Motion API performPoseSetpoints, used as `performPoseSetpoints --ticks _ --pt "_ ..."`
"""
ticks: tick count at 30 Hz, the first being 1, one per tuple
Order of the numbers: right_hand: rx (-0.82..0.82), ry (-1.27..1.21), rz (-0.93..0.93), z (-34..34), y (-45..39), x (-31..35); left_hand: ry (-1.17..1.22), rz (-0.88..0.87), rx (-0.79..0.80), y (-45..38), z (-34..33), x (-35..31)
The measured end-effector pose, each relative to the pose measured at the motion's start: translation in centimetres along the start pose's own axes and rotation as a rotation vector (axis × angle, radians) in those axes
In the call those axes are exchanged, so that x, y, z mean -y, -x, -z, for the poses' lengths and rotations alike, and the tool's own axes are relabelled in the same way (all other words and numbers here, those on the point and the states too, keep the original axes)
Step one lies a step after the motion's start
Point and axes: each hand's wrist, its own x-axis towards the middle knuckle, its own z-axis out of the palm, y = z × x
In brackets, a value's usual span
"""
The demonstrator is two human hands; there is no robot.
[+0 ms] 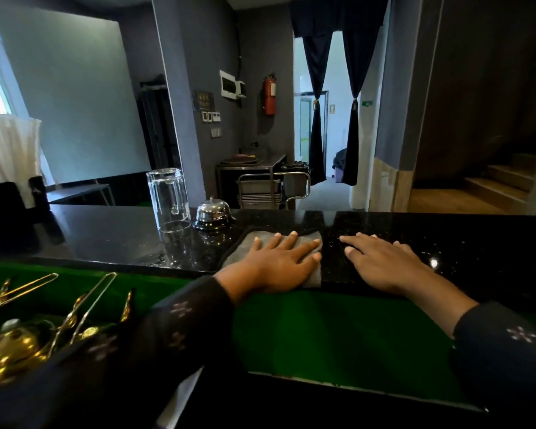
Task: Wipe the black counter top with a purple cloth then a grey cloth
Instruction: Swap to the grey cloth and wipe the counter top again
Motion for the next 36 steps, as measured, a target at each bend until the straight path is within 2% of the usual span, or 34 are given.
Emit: performPoseSetpoints --ticks 2,6,10,15,19,23,25,28,31,34,36 --pt "0.01 -0.026 0.001 -0.1 0.0 -0.2 -0.014 -0.011 -0.017 0.5 0.2 1.2" --pt "0.02 -0.024 0.016 -0.2 -0.1 -0.3 0.028 0.101 0.004 -3.3 1.2 2.2" --pt "-0.081 -0.168 0.029 0.0 0.3 0.0 0.036 0.17 -0.018 -6.2 1.3 -0.3" --pt "-0.111 -0.2 0.003 0.4 0.3 0.1 0.038 0.011 0.012 -4.5 0.5 -4.1" --pt "-0.065 -0.143 -0.02 0.2 0.2 -0.1 -0.008 -0.137 -0.001 -2.4 -0.2 -1.7" --pt "-0.063 -0.125 -0.036 0.2 0.5 0.2 0.013 0.036 0.006 -3.2 0.9 4.0" --pt "-0.085 -0.133 -0.031 0.2 0.6 0.4 0.02 0.106 -0.013 -4.4 1.0 4.4" --pt "-0.144 -0.195 -0.024 0.6 0.8 0.6 0.031 0.147 -0.038 -5.6 1.2 1.8" --pt "-0.208 -0.317 -0.025 0.9 0.6 0.5 0.038 0.083 -0.026 -5.2 0.7 -3.0" --pt "-0.267 -0.486 -0.024 1.1 0.6 -0.1 0.221 0.017 0.028 -4.5 1.2 -6.6" --pt "-0.262 -0.473 -0.033 1.4 0.7 -0.4 0.561 -0.01 0.037 -2.7 2.6 -6.1"
